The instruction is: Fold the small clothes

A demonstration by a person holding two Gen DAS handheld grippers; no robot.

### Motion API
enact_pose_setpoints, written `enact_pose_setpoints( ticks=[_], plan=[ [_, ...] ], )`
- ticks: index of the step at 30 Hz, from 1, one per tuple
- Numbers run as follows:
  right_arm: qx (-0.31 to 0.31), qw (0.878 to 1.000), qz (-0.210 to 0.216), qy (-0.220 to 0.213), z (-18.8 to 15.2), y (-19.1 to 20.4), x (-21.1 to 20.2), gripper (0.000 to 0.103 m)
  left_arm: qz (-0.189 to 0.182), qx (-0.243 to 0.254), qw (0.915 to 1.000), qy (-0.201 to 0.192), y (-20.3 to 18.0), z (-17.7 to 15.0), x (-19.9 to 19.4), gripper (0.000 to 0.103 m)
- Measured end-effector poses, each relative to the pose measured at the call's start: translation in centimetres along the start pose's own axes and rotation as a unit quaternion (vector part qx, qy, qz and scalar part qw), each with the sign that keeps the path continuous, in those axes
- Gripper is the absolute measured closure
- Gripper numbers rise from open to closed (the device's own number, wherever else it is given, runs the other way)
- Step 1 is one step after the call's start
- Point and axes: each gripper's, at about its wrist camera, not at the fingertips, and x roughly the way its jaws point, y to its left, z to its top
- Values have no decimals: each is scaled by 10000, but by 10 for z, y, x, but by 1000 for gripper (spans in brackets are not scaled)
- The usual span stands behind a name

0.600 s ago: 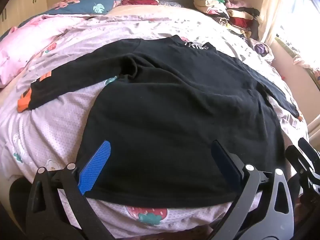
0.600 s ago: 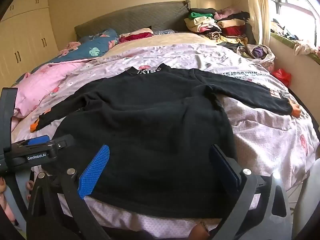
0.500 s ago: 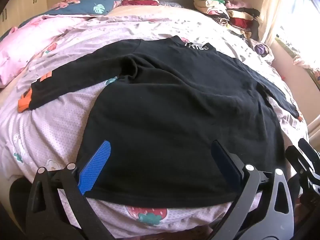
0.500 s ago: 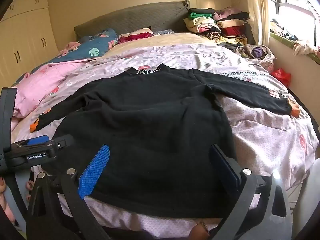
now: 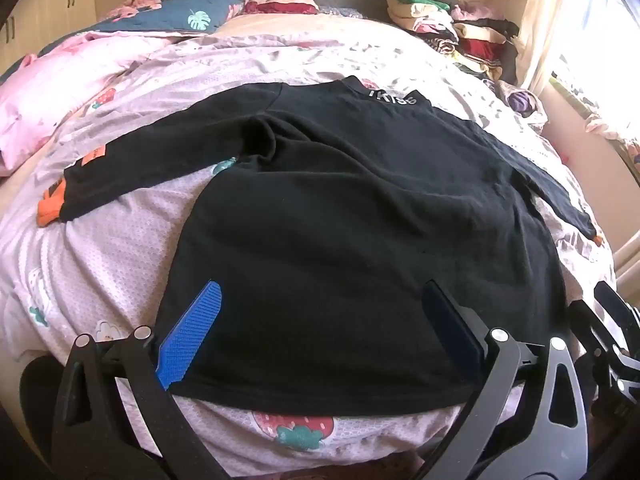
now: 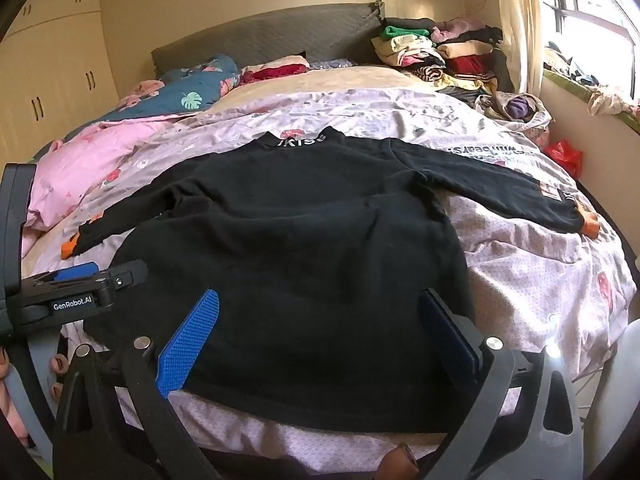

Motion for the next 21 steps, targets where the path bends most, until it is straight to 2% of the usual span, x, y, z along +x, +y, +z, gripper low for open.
enact_pose_setpoints(
  ticks=[21],
  plan=[
    [-76,9999,-66,17,0,5,-1,4,-24,-1,10000,-24,-1,-1,-2,9]
  ],
)
